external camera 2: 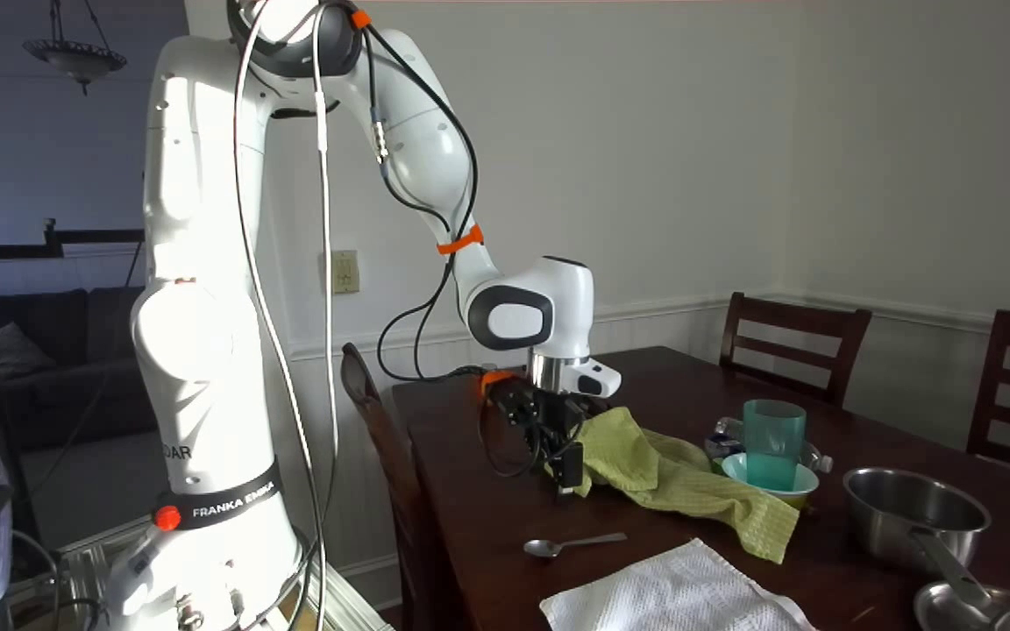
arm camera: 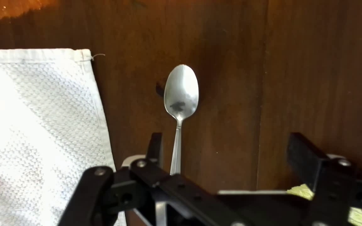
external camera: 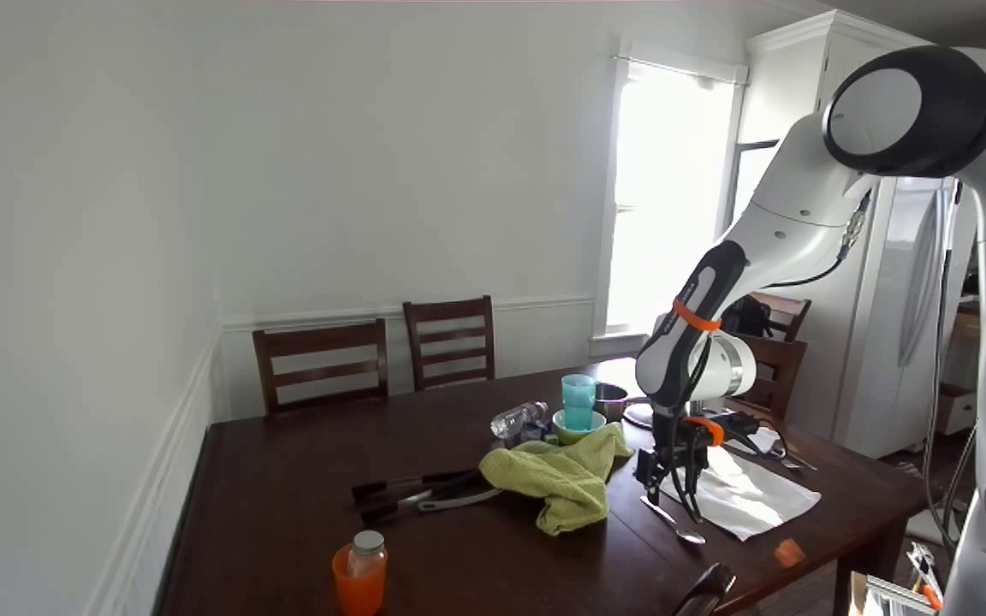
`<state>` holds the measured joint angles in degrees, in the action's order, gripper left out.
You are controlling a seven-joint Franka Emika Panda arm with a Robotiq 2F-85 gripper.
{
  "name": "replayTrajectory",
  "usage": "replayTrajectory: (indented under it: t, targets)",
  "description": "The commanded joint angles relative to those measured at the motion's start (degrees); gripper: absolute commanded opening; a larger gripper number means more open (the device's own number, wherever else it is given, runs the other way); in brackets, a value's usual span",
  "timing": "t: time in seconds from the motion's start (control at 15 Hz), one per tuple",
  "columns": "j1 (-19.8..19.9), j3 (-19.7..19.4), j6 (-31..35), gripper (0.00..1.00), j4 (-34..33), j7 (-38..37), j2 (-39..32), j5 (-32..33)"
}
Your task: Put the spoon on the paper towel and fold it
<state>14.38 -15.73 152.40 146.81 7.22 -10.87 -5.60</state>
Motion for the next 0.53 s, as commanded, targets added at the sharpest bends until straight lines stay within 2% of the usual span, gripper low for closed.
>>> replayTrajectory:
  t: [0.0,0.47]
  targets:
    - [0.78,0.69,-0.10,1.00,-0.06,-0.34,0.12,0.43]
    - [1.35,1.07,8.52,1.00,-0.90,-1.25,-5.54,-0.32]
